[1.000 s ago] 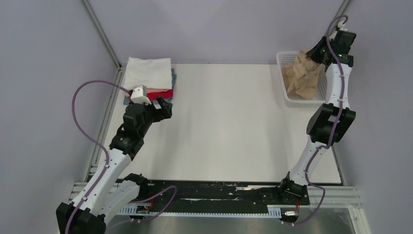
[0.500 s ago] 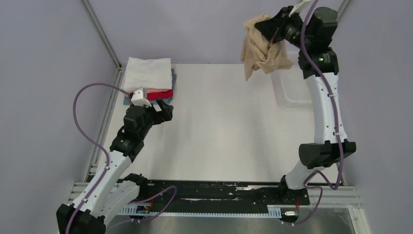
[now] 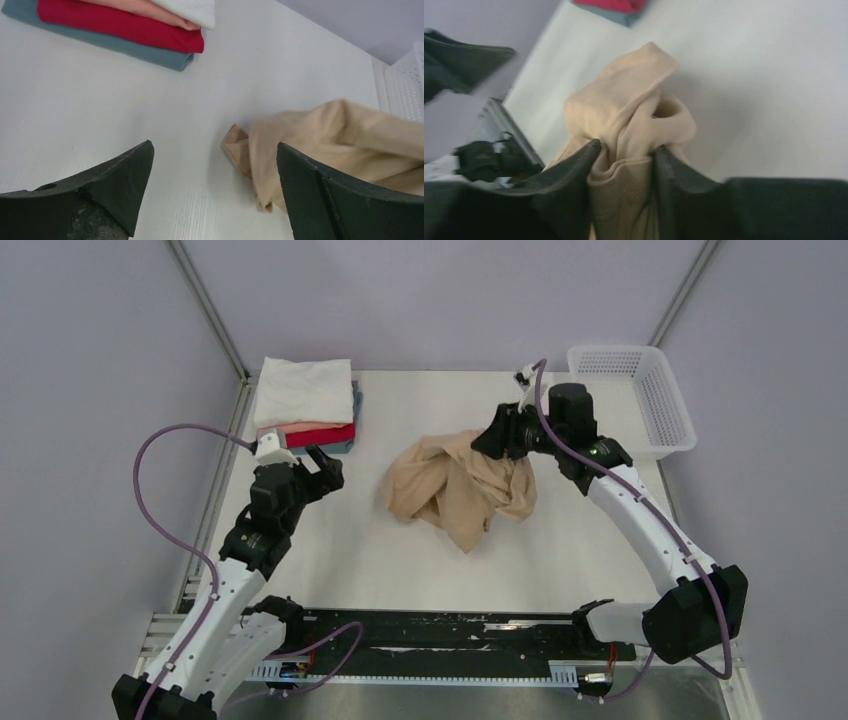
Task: Fold and stack the t-shirts
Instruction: Move the tshirt to the center of the board, then flatten out the tshirt
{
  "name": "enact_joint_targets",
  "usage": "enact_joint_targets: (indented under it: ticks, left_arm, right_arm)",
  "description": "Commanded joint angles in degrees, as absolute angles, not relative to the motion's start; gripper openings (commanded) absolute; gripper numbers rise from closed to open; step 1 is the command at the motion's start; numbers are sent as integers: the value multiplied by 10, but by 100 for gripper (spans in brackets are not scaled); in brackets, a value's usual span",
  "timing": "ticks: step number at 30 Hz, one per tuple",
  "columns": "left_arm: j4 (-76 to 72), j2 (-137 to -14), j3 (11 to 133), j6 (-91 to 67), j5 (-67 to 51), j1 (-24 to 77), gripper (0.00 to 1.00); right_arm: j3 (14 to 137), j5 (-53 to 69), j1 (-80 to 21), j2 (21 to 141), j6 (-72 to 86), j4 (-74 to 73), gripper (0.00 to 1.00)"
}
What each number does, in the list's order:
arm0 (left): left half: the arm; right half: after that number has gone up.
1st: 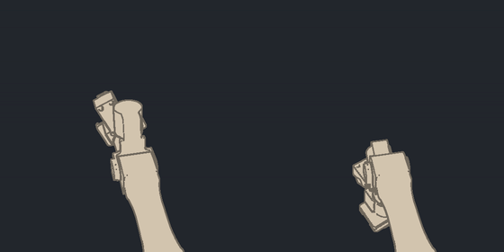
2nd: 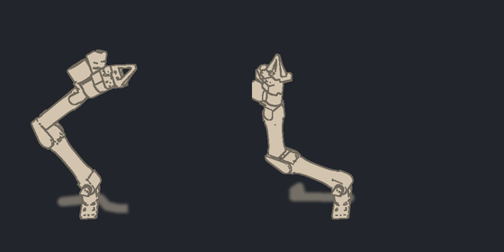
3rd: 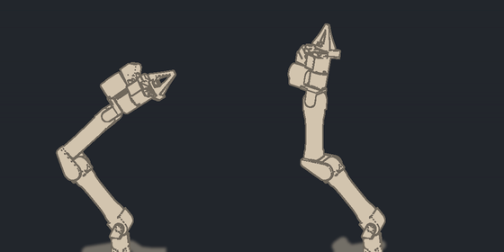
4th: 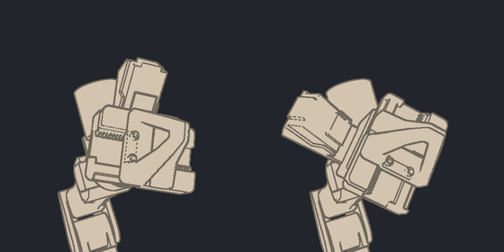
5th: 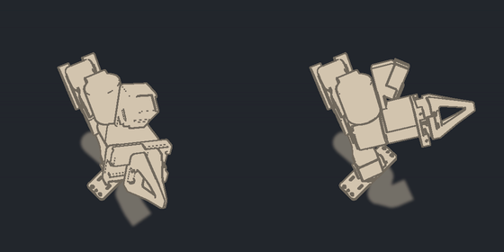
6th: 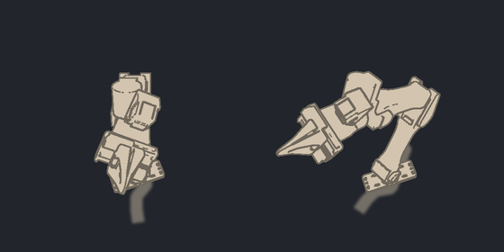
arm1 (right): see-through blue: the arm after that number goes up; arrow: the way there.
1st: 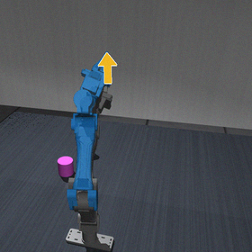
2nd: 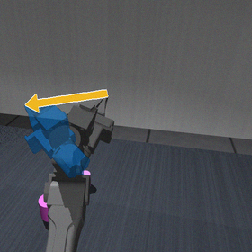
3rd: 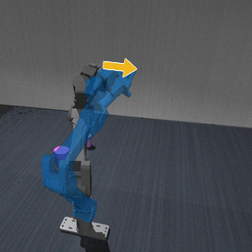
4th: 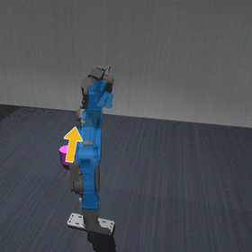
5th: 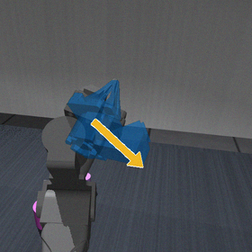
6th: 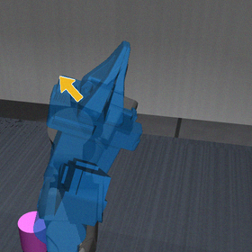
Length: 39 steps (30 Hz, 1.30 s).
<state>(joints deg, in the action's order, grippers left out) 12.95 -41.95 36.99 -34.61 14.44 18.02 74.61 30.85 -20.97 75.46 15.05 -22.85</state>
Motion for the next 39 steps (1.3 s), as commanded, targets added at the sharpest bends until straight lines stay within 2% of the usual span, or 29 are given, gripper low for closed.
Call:
enact_joint_targets:
  ticks: [1,4,6,7,11,18,20,21,25,28,30,32,34,39]
  left_arm:
    - [152,-434,372,-377,166,181,100]
    - [143,-466,369,-374,106,181,100]
    - [121,-491,362,-367,41,181,100]
    - [99,-501,360,-366,15,181,100]
    - [39,-566,353,-366,-144,186,100]
    - [-28,-677,341,-376,-204,240,99]
    - [-43,-719,353,-383,-220,248,94]
    - [-44,-747,358,-384,-229,251,86]
    - [-17,-801,393,-377,-212,266,66]
    - [-3,-815,402,-368,-191,276,61]
    - [-3,-825,402,-369,-184,278,49]
    - [-6,-831,403,-374,-184,281,21]
    - [-4,-829,403,-378,-178,285,2]
    - [26,-784,394,-370,-134,288,0]
  right_arm:
    - [603,144,-167,733,178,-215,57]
    - [590,-46,-155,737,199,-283,81]
    - [594,-99,-155,728,203,-315,97]
    - [589,-104,-154,720,204,-319,100]
    - [541,-82,-155,670,233,-298,100]
    - [410,11,-155,544,244,-288,100]
    - [384,8,-155,498,246,-307,100]
    - [375,6,-154,482,249,-316,100]
    - [350,17,-155,437,262,-349,100]
    - [346,27,-155,426,260,-364,100]
    - [345,42,-154,427,260,-364,100]
    - [347,65,-154,438,258,-367,99]
    - [356,89,-159,456,261,-388,97]
    - [364,67,-244,495,300,-420,92]
